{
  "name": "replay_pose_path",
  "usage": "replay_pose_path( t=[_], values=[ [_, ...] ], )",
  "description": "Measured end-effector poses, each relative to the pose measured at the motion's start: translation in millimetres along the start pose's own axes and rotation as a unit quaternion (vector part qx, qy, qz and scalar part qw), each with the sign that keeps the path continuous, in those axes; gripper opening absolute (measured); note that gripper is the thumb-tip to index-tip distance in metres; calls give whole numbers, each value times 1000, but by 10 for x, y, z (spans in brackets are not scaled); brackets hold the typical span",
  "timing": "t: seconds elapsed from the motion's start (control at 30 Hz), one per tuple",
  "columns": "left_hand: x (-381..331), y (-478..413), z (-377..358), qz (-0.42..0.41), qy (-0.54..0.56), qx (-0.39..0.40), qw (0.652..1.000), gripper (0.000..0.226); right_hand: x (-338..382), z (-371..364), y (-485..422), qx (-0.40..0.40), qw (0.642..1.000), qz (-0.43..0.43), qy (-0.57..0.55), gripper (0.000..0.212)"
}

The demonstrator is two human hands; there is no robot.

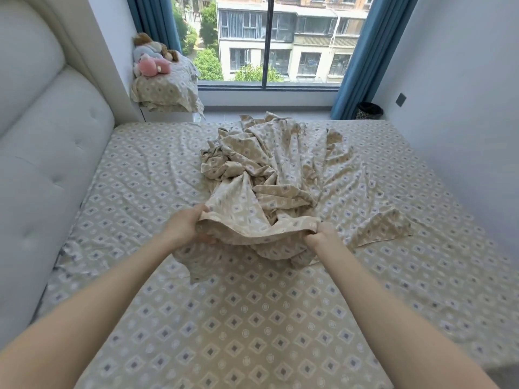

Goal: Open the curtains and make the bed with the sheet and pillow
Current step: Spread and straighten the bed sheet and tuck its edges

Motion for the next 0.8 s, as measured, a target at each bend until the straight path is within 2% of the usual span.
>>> replay_pose_path(
  t=[0.07, 0.1, 0.13, 0.2, 0.23, 0.3, 0.33, 0.37, 0.43, 0.53, 0.6, 0.67, 0.73, 0.8],
  values=[
    [219, 141, -14, 22, -110, -2, 994, 46, -11, -2, 113, -43, 998, 12, 41, 21],
    [285, 202, -23, 33, -144, -12, 989, 44, 0, -27, 94, -33, 997, 16, 67, 16],
    [333, 278, -50, 43, -171, -18, 984, 44, -73, -34, 106, -25, 995, -1, 96, 23],
    [394, 415, -57, 71, -198, -42, 977, 43, -252, -74, 35, 7, 971, -27, 236, 40],
    [428, 465, -50, 82, -204, -52, 974, 40, -343, -36, 26, 18, 953, -42, 300, 35],
    [493, 573, -16, 93, -201, -61, 973, 30, -563, 44, 13, 24, 922, -75, 379, 13],
    [541, 602, 9, 96, -184, -69, 976, 27, -626, 86, 43, 27, 918, -77, 388, 16],
    [585, 626, 51, 100, -149, -90, 980, 28, -634, 141, 25, 7, 932, -67, 356, 22],
    [675, 658, 140, 114, -76, -145, 980, 35, -615, 218, 2, -18, 960, -49, 274, 19],
    [663, 614, 180, 106, -12, -181, 978, 30, -623, 260, -65, -27, 973, -26, 228, 27],
    [551, 583, 161, 98, 84, -193, 973, 28, -614, 375, -121, -64, 985, -36, 153, 27],
    [447, 546, 101, 94, 190, -192, 958, 30, -634, 496, -175, -80, 993, -55, 60, 34],
    [365, 509, 11, 92, 287, -180, 936, 29, -684, 551, -148, -65, 996, -60, 29, 39],
    [316, 484, -89, 115, 383, -174, 900, 30, -757, 604, -113, -59, 997, -44, 12, 44]
  ],
)
Point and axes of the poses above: each hand's wrist, its own y-axis away from the middle knuckle, its own z-axis out of the back of the hand, x = y × z, the point moved 7 cm from there along -y, towards the middle knuckle, and after that the axes turned 7 degrees about -z, right-handed, at the moved point
